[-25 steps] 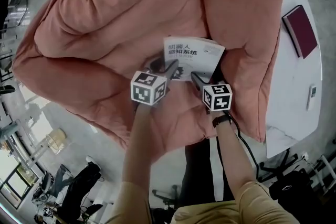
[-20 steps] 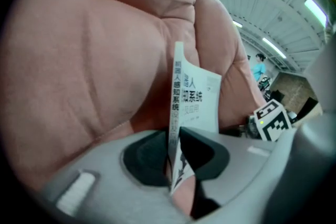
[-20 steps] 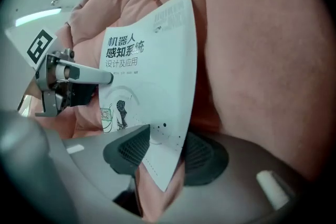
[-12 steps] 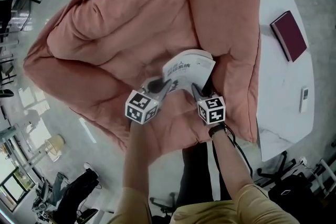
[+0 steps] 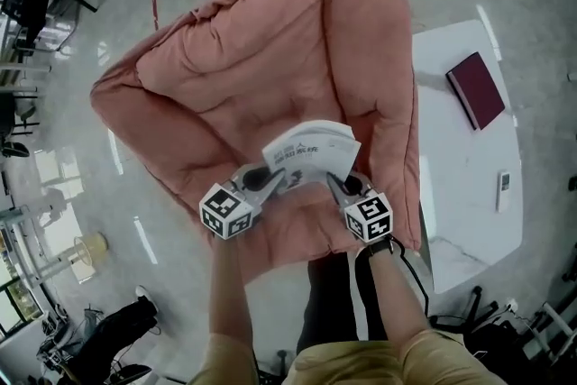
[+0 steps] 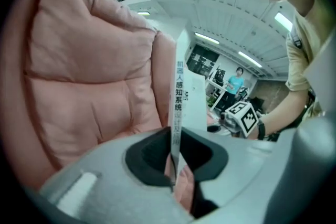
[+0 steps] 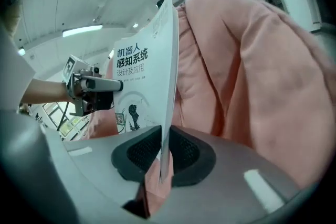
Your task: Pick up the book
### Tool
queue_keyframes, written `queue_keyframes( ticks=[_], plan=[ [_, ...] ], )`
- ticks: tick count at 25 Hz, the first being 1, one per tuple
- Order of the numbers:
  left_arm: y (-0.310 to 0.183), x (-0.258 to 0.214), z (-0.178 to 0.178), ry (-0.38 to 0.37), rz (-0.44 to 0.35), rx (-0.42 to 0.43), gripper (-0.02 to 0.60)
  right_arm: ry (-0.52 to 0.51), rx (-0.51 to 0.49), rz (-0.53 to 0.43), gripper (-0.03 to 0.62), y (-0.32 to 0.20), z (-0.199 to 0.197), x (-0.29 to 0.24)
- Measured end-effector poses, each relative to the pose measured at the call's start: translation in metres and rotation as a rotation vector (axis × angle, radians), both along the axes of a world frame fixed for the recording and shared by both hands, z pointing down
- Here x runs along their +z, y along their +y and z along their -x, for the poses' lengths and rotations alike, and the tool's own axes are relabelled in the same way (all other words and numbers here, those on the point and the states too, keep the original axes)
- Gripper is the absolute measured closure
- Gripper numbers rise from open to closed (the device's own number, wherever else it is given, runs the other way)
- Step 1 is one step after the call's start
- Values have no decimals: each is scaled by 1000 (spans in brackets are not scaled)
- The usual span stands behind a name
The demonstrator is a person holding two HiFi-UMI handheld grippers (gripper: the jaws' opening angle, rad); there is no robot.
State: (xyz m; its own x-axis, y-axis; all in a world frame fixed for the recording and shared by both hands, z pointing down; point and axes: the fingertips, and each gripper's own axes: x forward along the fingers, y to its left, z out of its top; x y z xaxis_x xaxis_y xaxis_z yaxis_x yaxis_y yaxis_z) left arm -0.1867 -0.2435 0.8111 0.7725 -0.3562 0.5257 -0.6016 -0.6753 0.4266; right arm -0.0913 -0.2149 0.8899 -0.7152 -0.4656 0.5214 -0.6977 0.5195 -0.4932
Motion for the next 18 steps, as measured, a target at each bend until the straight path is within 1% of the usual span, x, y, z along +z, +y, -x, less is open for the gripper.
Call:
queue_keyframes(
  ticks=[4,9,14,18],
  plan=[
    [1,-62,-12,31,-68,-75,535,18,-9,-66,540,-3,-17,-66],
    [6,-162,-31,53,-203,-133,535,26,-20,-189,542,-5,-39,-168],
    [21,-275,-51,64,-349,-200,535,38,26,-300,542,3,-61,-280],
    [39,-358,-69,77,-439,-272,535,54,46,-391,542,16,-81,-365]
  ],
)
